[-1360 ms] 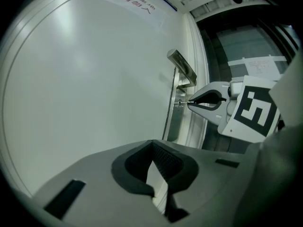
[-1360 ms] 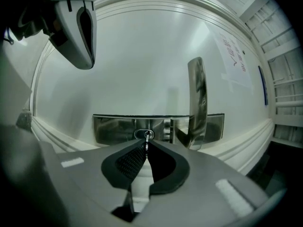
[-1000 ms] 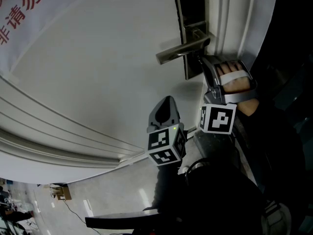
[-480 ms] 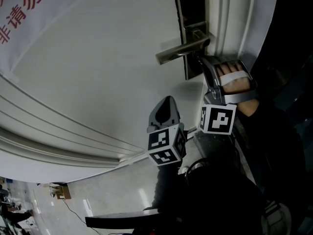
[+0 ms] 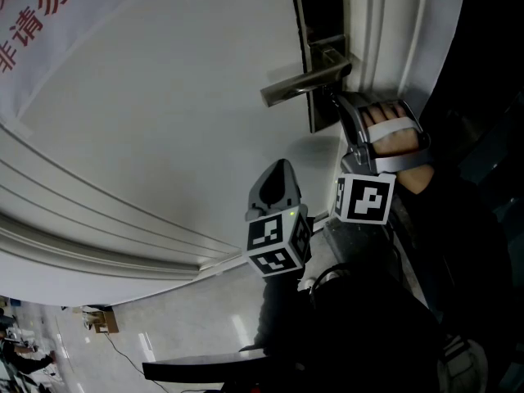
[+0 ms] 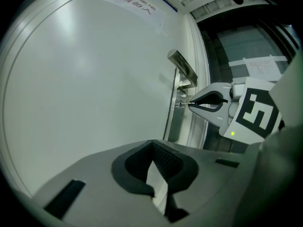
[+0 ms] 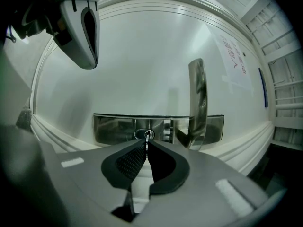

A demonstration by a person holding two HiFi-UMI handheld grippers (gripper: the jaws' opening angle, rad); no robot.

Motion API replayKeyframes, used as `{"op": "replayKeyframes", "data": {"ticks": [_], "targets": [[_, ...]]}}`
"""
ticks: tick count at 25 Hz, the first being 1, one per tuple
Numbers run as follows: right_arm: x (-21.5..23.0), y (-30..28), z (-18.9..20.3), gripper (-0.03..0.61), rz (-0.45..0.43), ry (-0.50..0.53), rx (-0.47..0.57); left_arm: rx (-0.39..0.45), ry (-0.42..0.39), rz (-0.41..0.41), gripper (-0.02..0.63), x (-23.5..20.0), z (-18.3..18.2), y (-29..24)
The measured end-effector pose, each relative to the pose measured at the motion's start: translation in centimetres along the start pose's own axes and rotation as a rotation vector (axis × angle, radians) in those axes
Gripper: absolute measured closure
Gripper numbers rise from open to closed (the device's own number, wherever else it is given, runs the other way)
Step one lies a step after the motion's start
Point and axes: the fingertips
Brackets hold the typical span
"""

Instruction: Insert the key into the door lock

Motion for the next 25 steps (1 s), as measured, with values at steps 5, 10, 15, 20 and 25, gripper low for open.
{"op": "replayKeyframes", "data": {"ticks": [5, 10, 15, 20, 25], "targets": [[-0.04, -0.05, -0.04, 0.566, 0.000, 0.006, 0.003, 0.004, -0.004, 0.000, 0.612, -0.17, -0.03, -0.05], [-0.07, -0.06, -0.08, 0.566, -0.001, 0.010, 0.000, 0.006, -0.010, 0.001, 0.612, -0.26, -0.08, -0.01], [0.01, -0.09, -0.13, 0.566, 0.004, 0.013, -0.005, 0.006, -0.007, 0.007, 0.612, -0.21, -0.16, -0.01], [-0.02, -0.08, -0.13, 0.566, 0.006, 0.020, -0.011, 0.003, -0.003, 0.013, 0.612, -0.14, -0.08, -0.05], [-0.06, -0.31, -0.30, 0.566, 0.006, 0.024, -0.017, 0.005, 0.003, 0.014, 0.612, -0.25, -0.16, -0.07]]}}
Point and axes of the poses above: the fingertips, and each gripper's own axes: y backward along the fingers, x to its right, z out of its underside, and after that the axes turned 7 degrees about z, right-handed
